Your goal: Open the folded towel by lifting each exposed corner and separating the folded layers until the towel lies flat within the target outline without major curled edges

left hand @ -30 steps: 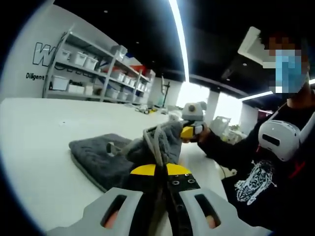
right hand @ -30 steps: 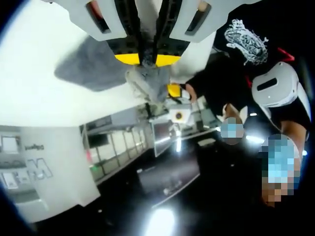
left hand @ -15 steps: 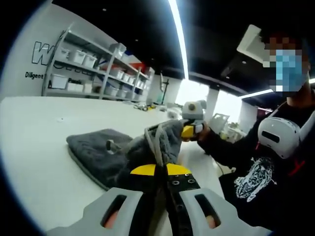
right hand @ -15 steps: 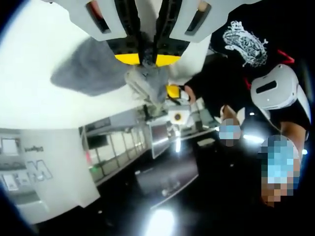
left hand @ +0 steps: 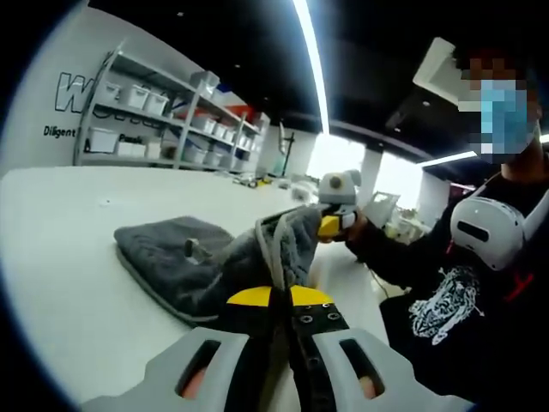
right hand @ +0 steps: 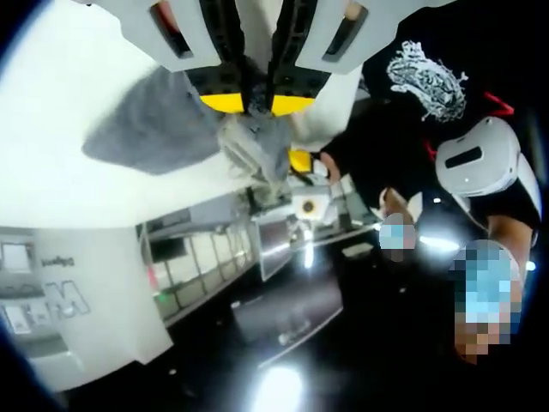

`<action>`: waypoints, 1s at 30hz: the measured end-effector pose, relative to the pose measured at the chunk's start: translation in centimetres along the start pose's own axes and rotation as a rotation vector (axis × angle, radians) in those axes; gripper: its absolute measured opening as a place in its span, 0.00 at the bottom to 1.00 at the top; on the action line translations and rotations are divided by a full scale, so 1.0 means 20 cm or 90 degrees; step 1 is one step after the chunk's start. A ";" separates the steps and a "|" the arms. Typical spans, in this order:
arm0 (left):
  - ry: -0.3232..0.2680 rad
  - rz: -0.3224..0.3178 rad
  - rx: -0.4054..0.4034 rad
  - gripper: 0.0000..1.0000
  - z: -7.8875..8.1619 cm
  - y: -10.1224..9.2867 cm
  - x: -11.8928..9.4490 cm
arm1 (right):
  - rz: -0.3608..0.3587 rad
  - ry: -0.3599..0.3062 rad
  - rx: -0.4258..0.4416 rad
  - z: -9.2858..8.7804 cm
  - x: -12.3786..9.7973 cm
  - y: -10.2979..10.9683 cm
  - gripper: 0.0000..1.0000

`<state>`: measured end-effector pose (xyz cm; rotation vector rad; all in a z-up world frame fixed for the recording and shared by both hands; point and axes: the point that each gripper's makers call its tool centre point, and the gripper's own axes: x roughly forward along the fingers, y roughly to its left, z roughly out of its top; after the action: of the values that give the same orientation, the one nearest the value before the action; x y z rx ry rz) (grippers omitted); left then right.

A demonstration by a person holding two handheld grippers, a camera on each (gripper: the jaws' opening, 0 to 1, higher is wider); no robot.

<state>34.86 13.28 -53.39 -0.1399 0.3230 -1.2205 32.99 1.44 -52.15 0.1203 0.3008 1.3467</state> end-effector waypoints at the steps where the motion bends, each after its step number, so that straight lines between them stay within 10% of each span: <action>1: 0.001 0.000 0.000 0.02 0.00 0.00 0.00 | 0.000 0.001 -0.001 0.00 0.00 0.01 0.04; 30: 0.064 0.015 0.009 0.03 -0.13 -0.03 0.00 | 0.009 0.023 -0.001 -0.11 -0.02 0.00 0.04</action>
<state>33.60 13.24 -55.61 -0.0622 0.4022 -1.2087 32.24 0.87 -54.22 0.0976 0.3299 1.3636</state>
